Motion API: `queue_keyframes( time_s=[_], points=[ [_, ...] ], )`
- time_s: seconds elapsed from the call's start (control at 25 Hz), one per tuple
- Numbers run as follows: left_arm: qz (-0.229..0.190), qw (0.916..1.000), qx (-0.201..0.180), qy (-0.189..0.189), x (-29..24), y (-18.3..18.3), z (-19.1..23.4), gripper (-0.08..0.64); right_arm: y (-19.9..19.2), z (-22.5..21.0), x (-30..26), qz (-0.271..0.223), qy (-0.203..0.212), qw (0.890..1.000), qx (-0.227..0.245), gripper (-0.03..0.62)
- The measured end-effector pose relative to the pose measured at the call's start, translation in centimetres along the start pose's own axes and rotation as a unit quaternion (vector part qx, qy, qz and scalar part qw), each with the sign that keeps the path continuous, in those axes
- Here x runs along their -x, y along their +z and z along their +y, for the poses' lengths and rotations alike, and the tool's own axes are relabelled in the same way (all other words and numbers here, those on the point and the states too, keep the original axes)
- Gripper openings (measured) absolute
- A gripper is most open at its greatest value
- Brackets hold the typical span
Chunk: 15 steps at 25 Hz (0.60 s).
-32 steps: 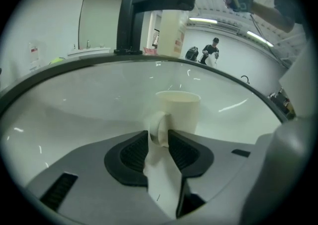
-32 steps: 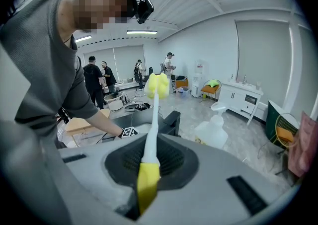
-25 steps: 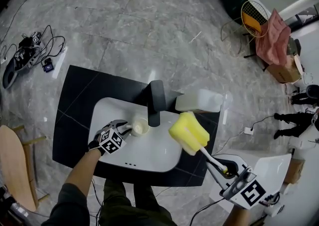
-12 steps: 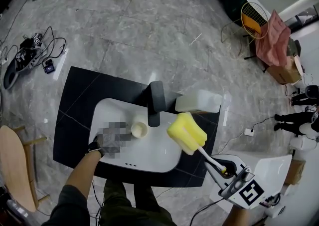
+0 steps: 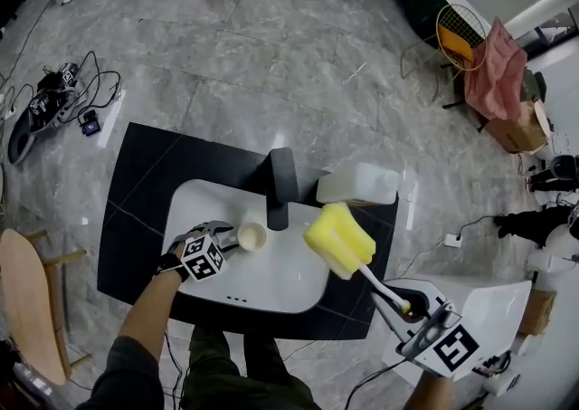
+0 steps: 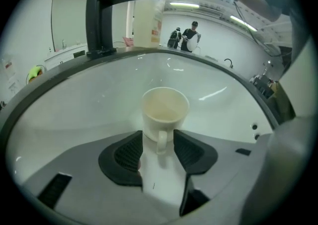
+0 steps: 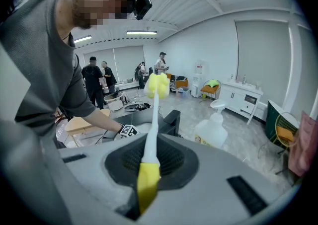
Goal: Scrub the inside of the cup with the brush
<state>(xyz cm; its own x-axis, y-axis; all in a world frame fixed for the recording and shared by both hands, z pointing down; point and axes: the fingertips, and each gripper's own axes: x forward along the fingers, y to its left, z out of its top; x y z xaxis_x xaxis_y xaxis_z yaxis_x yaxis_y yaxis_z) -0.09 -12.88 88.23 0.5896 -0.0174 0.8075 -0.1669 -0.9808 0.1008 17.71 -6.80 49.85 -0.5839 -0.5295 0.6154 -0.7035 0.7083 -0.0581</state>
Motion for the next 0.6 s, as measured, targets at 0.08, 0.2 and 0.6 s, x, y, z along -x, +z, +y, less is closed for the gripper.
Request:
queue_keyframes(
  time_s=[0.08,0.2,0.6],
  points=[
    [-0.003,1.0000,0.005,0.001,0.7,0.3,0.1,0.198,0.0,-0.1,0.2,0.000,-0.002,1.000,0.001,0.024],
    [-0.017,0.9997,0.017,0.009,2.3,1.1,0.3,0.198,0.2,-0.1,0.4,-0.002,-0.006,1.000,0.002,0.025],
    [-0.123,0.9863,0.091,0.062,11.6,6.9,2.2,0.195,2.3,0.4,1.4,-0.037,-0.027,0.999,-0.002,0.024]
  ],
)
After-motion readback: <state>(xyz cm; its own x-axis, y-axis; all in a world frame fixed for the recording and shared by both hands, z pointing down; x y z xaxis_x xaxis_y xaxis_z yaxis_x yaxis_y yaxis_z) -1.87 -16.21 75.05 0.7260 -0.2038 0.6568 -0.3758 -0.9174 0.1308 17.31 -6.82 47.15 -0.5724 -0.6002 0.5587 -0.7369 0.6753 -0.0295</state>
